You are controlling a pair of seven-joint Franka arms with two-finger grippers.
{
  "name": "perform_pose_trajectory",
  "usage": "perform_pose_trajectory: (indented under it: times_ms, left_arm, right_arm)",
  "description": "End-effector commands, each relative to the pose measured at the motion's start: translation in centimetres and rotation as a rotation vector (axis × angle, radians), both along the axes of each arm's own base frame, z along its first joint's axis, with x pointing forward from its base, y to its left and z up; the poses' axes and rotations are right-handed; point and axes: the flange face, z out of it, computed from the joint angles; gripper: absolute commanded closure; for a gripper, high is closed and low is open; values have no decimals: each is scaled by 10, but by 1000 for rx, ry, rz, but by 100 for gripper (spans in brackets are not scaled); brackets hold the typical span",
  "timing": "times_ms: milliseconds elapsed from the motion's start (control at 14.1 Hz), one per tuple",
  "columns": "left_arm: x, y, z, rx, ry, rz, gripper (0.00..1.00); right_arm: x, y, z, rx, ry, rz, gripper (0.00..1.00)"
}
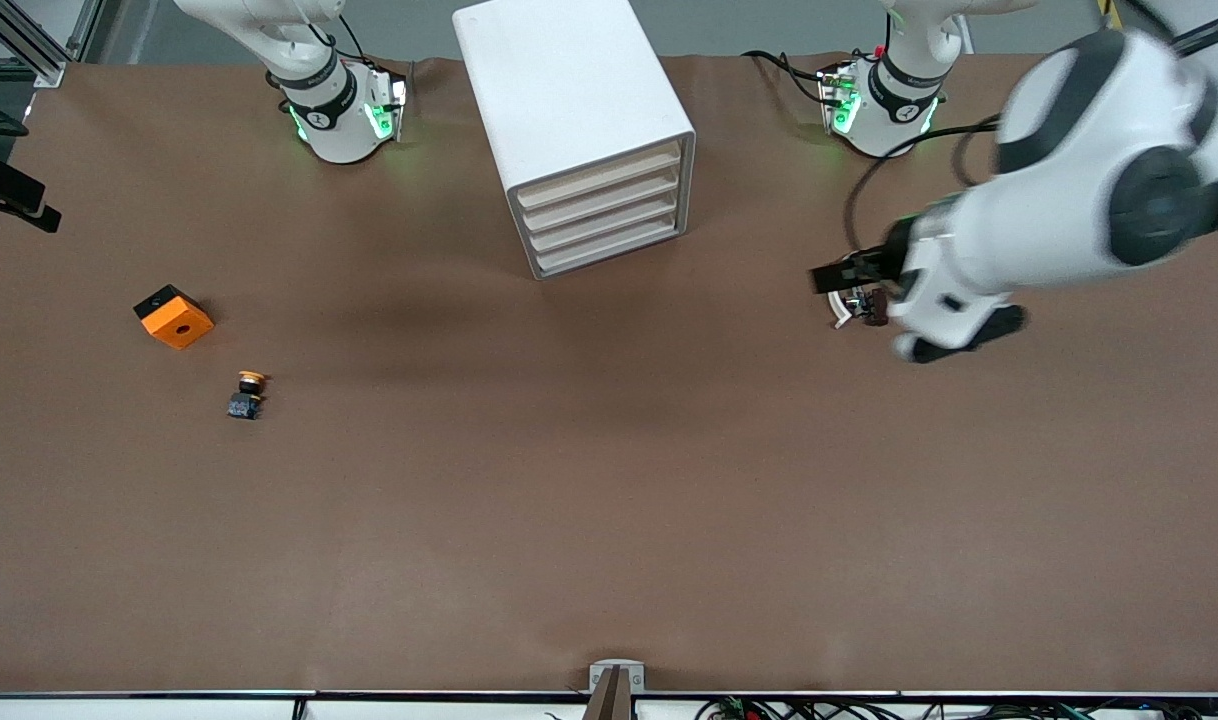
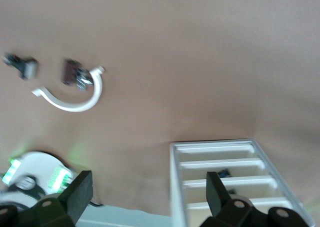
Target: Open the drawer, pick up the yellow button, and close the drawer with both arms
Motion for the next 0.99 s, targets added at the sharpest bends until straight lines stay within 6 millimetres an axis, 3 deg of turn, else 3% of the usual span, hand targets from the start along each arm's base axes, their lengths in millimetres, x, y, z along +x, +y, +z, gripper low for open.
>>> perform_pose_trajectory:
  times_ms: [0, 284, 355, 567, 922]
  left_arm:
    - [-9, 69, 27, 3, -51, -84, 0]
    - [-17, 139, 46, -6, -121, -170, 0]
    - [-16, 147, 48, 20, -140, -188, 0]
    - [-11, 149, 39, 103, -245, -233, 0]
    - [-28, 162, 36, 139, -364, -326, 0]
  right_arm:
    - [-19, -1, -4, 16, -11, 12, 0]
    - [-32, 5, -8, 18, -17, 22, 0]
    - [-36, -2, -10, 20, -24, 10, 0]
    - [-42, -8, -12, 31, -30, 3, 0]
    - [-49, -19, -7, 32, -40, -20, 0]
